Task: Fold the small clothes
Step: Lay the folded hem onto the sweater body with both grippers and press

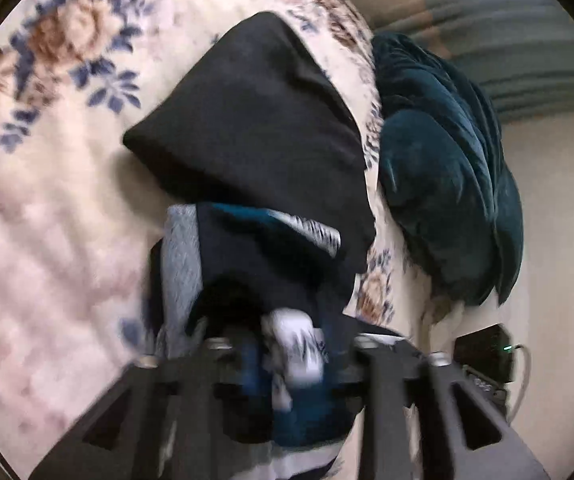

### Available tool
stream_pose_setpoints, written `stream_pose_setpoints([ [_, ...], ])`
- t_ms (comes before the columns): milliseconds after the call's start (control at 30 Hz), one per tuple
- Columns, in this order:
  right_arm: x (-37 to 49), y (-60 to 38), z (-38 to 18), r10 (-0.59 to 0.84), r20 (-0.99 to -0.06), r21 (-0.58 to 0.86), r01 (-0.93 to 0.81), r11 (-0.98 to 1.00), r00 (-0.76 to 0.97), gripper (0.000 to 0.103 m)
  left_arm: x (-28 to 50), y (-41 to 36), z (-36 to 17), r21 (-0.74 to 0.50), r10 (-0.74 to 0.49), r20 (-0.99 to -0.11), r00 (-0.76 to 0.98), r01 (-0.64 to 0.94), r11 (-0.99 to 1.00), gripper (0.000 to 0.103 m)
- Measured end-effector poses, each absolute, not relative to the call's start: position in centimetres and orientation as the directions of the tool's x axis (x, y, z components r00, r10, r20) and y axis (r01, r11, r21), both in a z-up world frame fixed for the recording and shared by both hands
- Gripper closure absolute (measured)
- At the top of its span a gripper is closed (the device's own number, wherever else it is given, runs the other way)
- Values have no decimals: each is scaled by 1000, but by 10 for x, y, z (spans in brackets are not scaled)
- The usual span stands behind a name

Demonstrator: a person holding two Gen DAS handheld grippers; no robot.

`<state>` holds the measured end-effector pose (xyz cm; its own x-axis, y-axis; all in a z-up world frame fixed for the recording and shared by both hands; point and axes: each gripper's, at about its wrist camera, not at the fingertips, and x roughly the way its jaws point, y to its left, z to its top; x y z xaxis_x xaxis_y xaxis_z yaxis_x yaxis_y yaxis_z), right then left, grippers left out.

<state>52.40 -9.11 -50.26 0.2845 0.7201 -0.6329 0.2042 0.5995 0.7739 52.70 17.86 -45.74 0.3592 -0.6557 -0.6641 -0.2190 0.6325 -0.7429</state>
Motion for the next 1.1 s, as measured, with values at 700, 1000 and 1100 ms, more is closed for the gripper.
stream_pose_setpoints([
  [700, 549, -129, -511, 675, -685, 724, 151, 673, 276, 16, 449, 218, -444, -688, -506, -712, 488, -337, 643, 35],
  [1000, 500, -123, -592, 717, -689, 718, 230, 656, 105, 10, 309, 154, -506, -756, -577, -651, 493, -492, 431, 34],
  [1100, 501, -133, -600, 729, -674, 729, 262, 632, 116, 10, 311, 128, -525, -808, -604, -584, 543, -463, 365, 32],
])
